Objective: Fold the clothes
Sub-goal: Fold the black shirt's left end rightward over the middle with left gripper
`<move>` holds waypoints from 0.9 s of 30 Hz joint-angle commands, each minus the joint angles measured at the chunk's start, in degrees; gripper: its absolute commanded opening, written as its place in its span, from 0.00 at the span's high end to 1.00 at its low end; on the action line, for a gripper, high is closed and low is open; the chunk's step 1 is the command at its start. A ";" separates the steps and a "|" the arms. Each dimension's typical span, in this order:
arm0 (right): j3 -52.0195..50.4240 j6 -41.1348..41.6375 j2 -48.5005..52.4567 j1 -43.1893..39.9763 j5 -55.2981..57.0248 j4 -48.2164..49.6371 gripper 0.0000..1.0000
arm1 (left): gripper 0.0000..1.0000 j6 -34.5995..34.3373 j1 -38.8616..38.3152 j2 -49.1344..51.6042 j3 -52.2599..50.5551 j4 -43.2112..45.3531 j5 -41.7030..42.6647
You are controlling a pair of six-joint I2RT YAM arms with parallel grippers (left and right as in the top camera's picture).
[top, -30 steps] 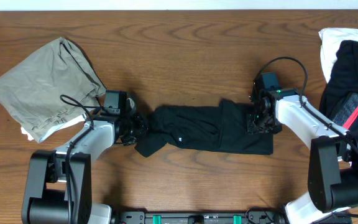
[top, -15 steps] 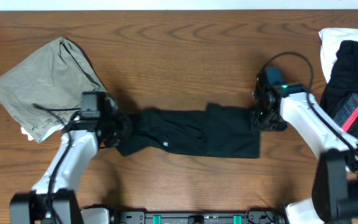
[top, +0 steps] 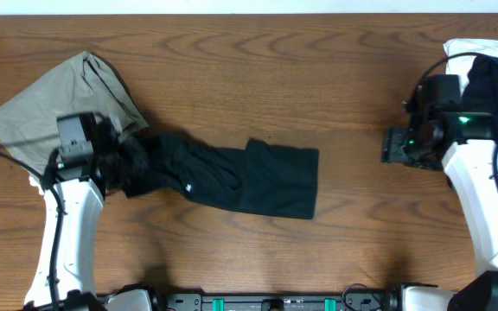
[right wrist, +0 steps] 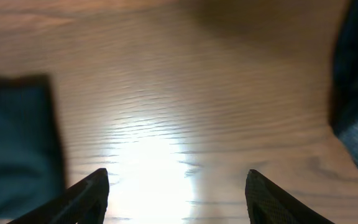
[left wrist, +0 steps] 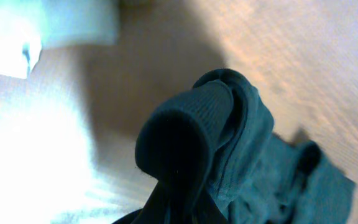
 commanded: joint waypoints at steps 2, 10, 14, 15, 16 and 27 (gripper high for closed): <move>0.39 -0.70 -0.09 -3.61 0.07 -0.33 0.31 | 0.94 7.06 -5.90 -1.73 6.82 -2.78 0.72; 0.37 -0.74 -0.04 -5.03 0.09 -0.61 0.31 | 0.94 7.19 -26.62 -1.70 8.17 -3.10 -3.91; 0.33 -0.72 -0.04 -5.03 0.07 -0.59 0.31 | 0.94 7.17 -37.68 -1.70 8.17 -1.90 -9.01; 0.33 -0.72 -0.04 -5.03 0.07 -0.59 0.32 | 0.94 7.15 -39.98 -1.66 8.17 -1.44 -10.19; 0.31 -0.72 -0.04 -5.03 0.07 -0.61 0.31 | 0.94 7.17 -42.51 -1.55 8.17 -0.85 -11.30; 0.28 -0.74 -0.04 -5.01 -0.59 -1.73 0.31 | 0.90 3.85 -54.55 5.18 8.17 7.02 -16.06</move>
